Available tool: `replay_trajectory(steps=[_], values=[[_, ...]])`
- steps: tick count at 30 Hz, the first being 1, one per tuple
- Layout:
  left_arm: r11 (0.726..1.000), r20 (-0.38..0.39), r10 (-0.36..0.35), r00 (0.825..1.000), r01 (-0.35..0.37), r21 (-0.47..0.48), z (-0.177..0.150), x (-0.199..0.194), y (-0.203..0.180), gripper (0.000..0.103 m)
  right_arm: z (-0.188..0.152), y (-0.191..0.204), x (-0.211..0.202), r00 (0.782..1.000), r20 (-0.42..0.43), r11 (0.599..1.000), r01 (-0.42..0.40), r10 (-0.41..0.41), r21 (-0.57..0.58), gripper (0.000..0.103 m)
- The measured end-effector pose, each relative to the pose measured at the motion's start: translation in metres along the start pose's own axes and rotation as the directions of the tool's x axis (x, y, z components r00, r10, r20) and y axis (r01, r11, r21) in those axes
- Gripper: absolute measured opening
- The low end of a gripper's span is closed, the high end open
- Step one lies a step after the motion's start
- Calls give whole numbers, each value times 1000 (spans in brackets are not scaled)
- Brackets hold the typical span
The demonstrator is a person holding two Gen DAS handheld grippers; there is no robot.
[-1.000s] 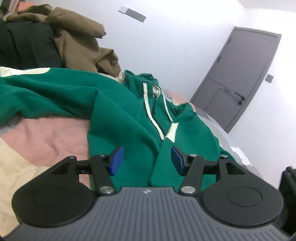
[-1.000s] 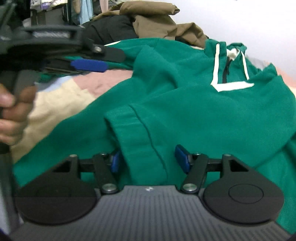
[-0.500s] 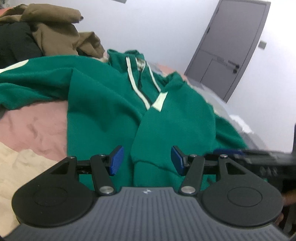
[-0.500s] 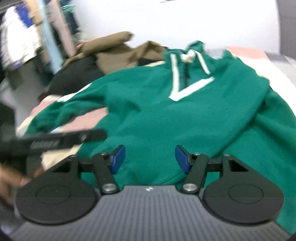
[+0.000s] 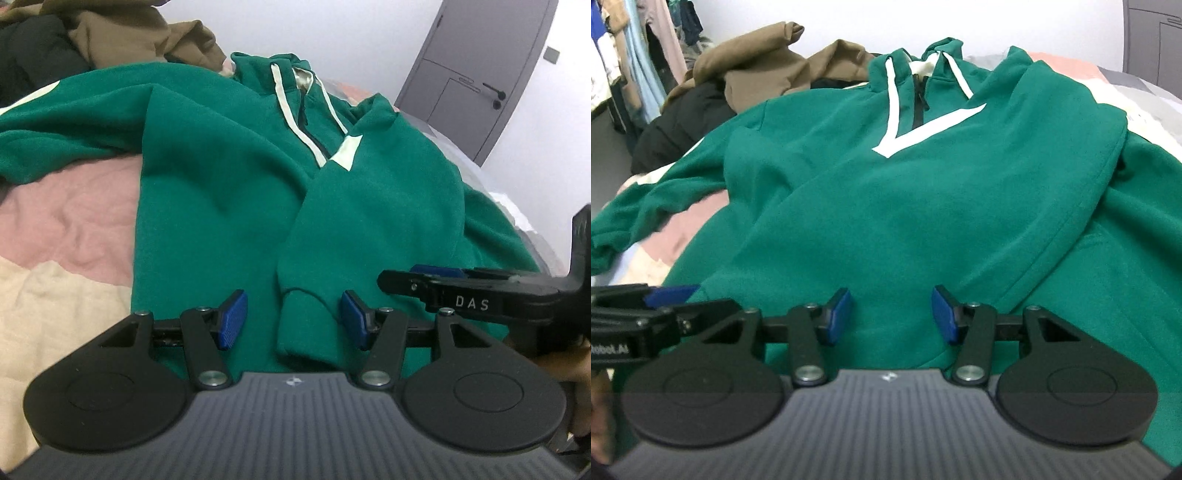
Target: Fold large clothes
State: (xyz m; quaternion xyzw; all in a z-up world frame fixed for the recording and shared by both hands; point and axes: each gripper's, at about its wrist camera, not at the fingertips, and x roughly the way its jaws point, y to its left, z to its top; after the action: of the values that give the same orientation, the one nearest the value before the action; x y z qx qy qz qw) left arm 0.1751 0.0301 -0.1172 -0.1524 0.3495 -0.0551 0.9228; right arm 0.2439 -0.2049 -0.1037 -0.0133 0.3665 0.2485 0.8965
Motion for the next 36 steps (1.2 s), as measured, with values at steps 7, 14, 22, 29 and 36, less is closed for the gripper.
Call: replay_trajectory(steps=[7, 14, 22, 29, 36], values=[[989, 102, 37, 994, -22, -147, 9, -25, 24, 62, 0, -3, -4, 1000, 0, 1000, -8, 8, 23, 52], [864, 187, 237, 953, -119, -489, 13, -55, 95, 65, -1, -2, -6, 1000, -5, 1000, -4, 4, 23, 52], [554, 222, 424, 878, -57, -830, 1, -90, 188, 78, -1, -2, -8, 1000, -8, 1000, 2, -2, 18, 52], [372, 319, 506, 802, 131, -919, -15, -115, 234, 85, -3, 2, -8, 1000, -5, 1000, 10, -10, 16, 52], [265, 332, 605, 724, 210, -941, -23, -130, 270, 85, -3, 1, -8, 1000, -4, 1000, 14, -14, 17, 52]])
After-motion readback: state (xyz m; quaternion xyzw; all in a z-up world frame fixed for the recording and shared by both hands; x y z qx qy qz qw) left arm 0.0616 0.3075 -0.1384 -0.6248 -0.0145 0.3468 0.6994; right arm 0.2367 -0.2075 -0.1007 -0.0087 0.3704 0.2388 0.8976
